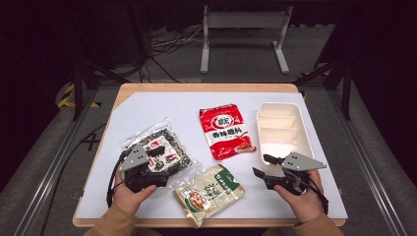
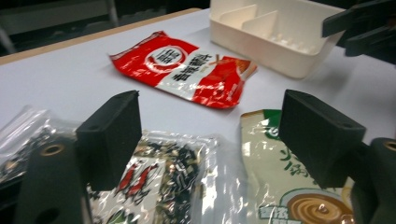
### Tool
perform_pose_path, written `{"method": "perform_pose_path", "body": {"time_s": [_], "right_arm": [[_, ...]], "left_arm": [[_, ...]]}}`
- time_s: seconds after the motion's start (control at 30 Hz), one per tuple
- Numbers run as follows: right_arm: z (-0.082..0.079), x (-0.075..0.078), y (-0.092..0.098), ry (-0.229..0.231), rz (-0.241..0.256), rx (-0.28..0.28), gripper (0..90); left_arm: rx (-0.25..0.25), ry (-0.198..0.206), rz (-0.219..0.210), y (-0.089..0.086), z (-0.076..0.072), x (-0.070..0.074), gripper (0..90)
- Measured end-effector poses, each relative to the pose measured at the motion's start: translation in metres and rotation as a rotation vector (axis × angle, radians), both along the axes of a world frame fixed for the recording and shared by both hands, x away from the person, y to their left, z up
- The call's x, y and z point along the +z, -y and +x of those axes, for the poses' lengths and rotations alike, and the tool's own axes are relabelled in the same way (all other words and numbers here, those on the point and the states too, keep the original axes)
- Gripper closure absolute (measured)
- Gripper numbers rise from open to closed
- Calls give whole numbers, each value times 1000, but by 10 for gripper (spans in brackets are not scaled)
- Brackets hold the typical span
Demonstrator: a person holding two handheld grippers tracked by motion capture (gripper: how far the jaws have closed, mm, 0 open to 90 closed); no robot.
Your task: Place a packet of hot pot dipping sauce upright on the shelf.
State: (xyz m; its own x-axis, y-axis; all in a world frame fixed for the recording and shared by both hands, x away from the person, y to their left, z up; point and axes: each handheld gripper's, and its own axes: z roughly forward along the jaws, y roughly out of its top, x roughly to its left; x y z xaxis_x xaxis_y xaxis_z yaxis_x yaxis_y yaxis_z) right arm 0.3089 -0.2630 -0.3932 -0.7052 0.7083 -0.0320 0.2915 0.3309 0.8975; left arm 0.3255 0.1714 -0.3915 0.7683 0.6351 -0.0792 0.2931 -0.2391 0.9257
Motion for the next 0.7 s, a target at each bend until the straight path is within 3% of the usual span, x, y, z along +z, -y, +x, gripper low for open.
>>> {"method": "perform_pose_path", "body": {"time_s": [0.27, 0.7], "right_arm": [[-2, 1, 1, -18, 43, 13, 405], [-4, 5, -2, -18, 59, 25, 389]], "left_arm": [[28, 12, 58, -7, -11, 1, 242], [35, 12, 67, -7, -14, 2, 242]]}}
